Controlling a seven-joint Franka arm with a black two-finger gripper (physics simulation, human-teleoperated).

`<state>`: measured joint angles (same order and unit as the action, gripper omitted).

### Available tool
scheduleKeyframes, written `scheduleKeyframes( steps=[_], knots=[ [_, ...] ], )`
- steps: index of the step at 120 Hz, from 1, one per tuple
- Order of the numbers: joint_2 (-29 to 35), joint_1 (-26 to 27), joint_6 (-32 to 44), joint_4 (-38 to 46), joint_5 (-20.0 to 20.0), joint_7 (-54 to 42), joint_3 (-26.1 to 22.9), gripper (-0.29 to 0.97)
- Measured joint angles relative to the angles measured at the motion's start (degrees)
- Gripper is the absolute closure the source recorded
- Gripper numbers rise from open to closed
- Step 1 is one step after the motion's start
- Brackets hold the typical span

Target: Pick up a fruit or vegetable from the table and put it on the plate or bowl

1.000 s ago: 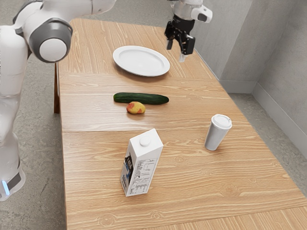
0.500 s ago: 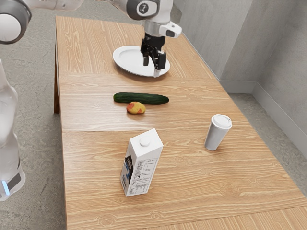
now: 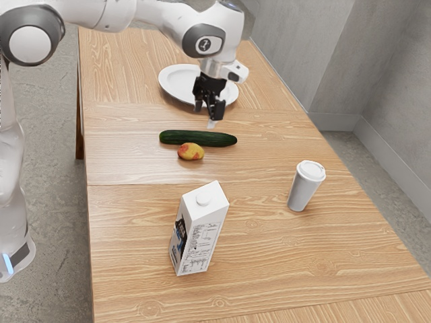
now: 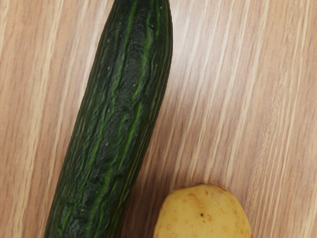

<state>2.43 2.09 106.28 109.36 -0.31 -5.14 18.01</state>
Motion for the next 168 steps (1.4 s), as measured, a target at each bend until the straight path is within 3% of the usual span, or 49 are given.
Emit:
scheduleKeyframes(
  steps=[124, 168],
  knots=[
    [-9.6, -4.2, 4.0, 0.7, -1.2, -3.7, 0.0, 0.02],
    [-10.9, -4.1, 4.6, 0.6, -2.8, -4.1, 0.0, 0.26]
  ],
)
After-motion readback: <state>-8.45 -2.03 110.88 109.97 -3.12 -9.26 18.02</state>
